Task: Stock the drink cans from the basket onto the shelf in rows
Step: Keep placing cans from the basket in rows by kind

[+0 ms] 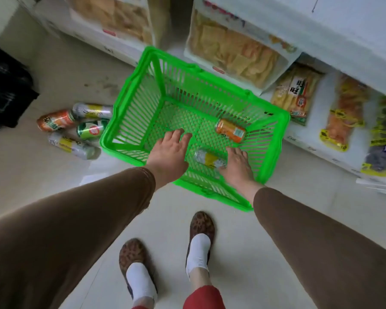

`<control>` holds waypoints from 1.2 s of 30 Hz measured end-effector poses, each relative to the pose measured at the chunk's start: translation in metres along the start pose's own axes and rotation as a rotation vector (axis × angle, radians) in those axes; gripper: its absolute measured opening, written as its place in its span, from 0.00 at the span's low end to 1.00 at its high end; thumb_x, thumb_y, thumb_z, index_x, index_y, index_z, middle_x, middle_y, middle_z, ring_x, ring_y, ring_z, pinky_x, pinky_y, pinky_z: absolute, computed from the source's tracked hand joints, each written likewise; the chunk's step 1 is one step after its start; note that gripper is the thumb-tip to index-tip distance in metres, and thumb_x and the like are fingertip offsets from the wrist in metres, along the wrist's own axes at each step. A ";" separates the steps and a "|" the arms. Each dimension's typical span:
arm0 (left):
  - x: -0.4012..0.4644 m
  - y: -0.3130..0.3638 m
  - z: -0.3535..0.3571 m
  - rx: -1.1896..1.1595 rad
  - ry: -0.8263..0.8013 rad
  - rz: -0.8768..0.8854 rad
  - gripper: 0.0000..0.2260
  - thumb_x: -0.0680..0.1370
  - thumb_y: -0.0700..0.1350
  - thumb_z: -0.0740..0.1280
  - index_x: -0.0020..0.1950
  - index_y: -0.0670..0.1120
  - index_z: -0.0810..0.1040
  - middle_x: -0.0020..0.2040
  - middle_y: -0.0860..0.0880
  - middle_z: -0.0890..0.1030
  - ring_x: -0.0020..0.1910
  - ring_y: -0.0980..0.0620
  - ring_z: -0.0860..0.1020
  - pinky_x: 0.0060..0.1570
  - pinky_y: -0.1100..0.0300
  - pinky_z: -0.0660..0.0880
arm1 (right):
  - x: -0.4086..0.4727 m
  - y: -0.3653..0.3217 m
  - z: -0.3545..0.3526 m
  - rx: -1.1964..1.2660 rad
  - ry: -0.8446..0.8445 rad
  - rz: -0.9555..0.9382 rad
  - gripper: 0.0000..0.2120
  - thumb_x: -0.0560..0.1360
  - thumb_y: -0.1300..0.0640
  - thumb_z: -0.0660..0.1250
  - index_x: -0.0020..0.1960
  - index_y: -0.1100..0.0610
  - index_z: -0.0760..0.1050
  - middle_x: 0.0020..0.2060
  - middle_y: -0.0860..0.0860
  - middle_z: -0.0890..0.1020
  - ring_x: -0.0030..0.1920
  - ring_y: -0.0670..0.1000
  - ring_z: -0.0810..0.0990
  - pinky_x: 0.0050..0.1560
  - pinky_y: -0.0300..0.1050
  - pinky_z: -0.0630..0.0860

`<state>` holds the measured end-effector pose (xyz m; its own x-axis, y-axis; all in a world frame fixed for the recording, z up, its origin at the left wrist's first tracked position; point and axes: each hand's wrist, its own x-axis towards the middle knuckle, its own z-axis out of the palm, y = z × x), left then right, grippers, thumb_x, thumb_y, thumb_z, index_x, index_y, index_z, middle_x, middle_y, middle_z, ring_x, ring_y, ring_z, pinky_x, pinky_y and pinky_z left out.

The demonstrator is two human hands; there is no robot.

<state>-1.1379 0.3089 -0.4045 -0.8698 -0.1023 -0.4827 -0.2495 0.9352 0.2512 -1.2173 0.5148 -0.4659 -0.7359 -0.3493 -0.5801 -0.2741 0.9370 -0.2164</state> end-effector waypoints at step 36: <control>-0.250 0.064 -0.496 -0.113 0.459 0.135 0.34 0.71 0.51 0.72 0.73 0.44 0.64 0.68 0.42 0.68 0.66 0.39 0.68 0.62 0.43 0.71 | -0.313 -0.214 -0.535 0.531 0.474 -0.151 0.26 0.62 0.42 0.78 0.53 0.47 0.69 0.48 0.48 0.78 0.49 0.53 0.79 0.51 0.51 0.75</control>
<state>-1.1474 0.2267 0.1481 -0.9890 -0.1454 -0.0268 -0.1444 0.9105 0.3875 -1.2593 0.4235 0.1826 -0.9359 -0.3242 -0.1375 -0.1449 0.7104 -0.6887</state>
